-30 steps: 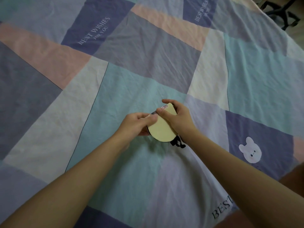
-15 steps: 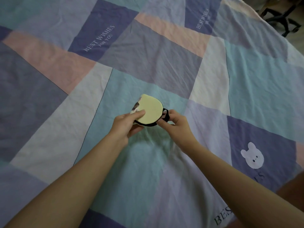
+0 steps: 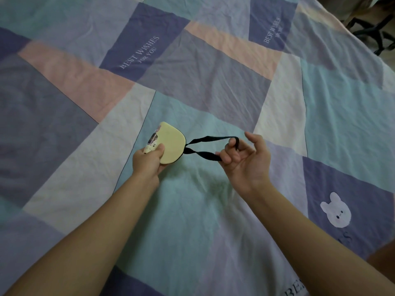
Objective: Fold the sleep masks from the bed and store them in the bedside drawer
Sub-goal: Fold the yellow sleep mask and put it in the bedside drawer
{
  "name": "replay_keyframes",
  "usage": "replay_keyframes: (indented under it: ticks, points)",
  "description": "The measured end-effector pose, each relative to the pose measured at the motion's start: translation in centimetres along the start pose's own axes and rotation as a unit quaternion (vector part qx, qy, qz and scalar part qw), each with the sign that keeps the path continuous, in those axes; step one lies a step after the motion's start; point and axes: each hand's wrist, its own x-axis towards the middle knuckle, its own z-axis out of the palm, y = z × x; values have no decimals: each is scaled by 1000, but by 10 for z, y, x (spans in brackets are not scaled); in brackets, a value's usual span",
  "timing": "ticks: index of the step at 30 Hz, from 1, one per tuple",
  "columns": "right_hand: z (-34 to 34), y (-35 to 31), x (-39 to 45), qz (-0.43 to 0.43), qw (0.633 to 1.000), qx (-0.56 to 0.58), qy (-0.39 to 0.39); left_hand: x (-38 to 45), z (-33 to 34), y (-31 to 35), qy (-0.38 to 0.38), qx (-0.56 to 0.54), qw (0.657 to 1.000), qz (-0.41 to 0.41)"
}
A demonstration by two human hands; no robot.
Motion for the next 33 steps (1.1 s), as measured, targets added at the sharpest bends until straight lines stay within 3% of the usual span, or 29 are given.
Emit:
replay_keyframes:
  ticks: [6,8,10,12,13,15,16,17,19,21,23,25,27,28,30,33]
  points:
    - [9,-1,4,15,990,102,-94,2,-6,-10,9,59,998,20]
    - [9,2,14,1,999,15,-50,0,-6,-13,-2,72,997,24]
    - [8,5,23,-21,980,-194,32,0,-8,-15,-11,75,997,25]
    - [3,8,30,-35,905,-419,68,1,-10,-11,-21,63,997,28]
    - [-1,10,32,-46,849,-524,56,1,-11,-8,-24,52,998,32]
    - [-11,16,32,-71,687,-723,22,4,-12,1,-19,17,999,41]
    - [-14,18,31,-72,634,-770,8,6,-13,4,-13,-2,999,46]
    - [-16,19,28,-62,639,-767,-7,9,-15,8,-4,-16,999,51]
    - [-11,18,21,-11,780,-624,-43,16,-21,11,25,-20,998,63]
    - [-6,18,15,43,912,-403,-66,21,-26,8,54,14,996,72]
    - [3,18,11,64,982,-152,-89,20,-29,0,58,63,994,73]
    - [8,19,13,56,991,50,-109,15,-29,-11,47,119,989,74]
    - [12,19,19,31,989,96,-104,7,-28,-19,20,158,984,79]
    - [13,20,23,11,995,59,-83,3,-27,-21,1,166,983,82]
    - [11,22,29,-48,991,-124,1,-4,-25,-23,-35,163,982,89]
    - [-3,29,31,-144,925,-332,119,-15,-20,-16,-88,118,984,103]
